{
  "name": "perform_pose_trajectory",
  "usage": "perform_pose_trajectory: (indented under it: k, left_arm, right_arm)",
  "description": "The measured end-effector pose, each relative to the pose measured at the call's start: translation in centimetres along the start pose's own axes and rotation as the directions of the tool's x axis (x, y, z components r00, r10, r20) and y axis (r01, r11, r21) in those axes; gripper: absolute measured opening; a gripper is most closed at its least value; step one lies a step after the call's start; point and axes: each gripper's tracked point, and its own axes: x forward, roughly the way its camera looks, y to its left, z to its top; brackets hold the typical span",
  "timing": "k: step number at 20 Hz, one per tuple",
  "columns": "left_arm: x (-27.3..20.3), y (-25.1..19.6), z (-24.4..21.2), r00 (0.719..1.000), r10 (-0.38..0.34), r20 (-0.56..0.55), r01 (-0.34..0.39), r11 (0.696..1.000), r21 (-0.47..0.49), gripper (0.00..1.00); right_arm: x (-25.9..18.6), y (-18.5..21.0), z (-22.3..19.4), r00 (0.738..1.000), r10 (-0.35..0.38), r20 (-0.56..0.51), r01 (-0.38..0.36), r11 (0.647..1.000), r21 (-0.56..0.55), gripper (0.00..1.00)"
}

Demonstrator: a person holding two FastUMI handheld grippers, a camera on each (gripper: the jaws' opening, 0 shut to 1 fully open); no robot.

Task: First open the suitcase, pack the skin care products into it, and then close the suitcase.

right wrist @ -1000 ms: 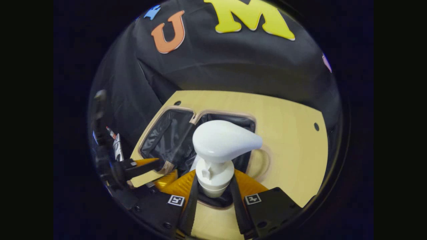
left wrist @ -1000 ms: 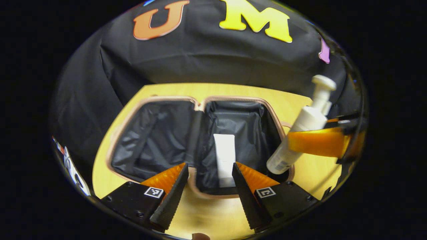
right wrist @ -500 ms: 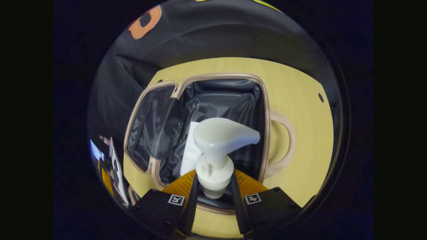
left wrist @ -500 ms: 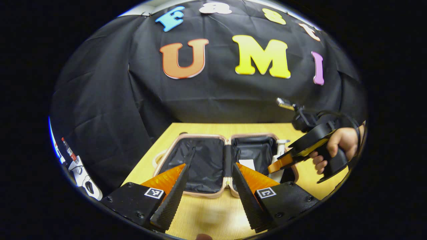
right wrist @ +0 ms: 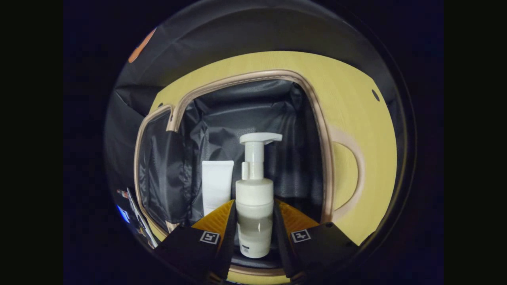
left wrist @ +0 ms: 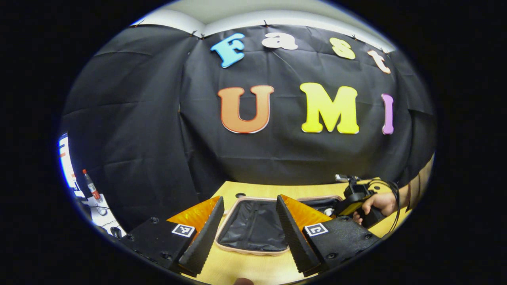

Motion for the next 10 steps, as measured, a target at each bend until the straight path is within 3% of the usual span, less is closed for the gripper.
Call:
perform_pose_trajectory:
  k: [4, 7, 9, 10]
  left_arm:
    - [0.9, 3.6, 3.0, 0.997, 0.035, 0.073, -0.035, 0.999, 0.005, 0.85]
    - [3.3, 6.9, 3.1, 0.995, 0.052, 0.081, -0.053, 0.999, 0.003, 0.85]
    - [5.7, 9.8, 2.2, 0.994, 0.076, 0.075, -0.074, 0.997, -0.019, 0.85]
    - [6.9, 10.7, 1.3, 0.996, 0.074, 0.051, -0.072, 0.996, -0.048, 0.85]
  right_arm:
    - [0.6, 0.2, -0.4, 1.000, -0.011, 0.003, 0.011, 1.000, -0.010, 0.48]
    - [-0.1, 0.8, -0.4, 0.999, 0.031, 0.018, -0.031, 0.999, -0.015, 0.48]
    - [-1.7, 1.6, -0.2, 0.996, 0.072, 0.052, -0.071, 0.997, -0.005, 0.62]
    - [-2.8, 1.7, -0.1, 0.994, 0.076, 0.072, -0.075, 0.997, -0.023, 0.63]
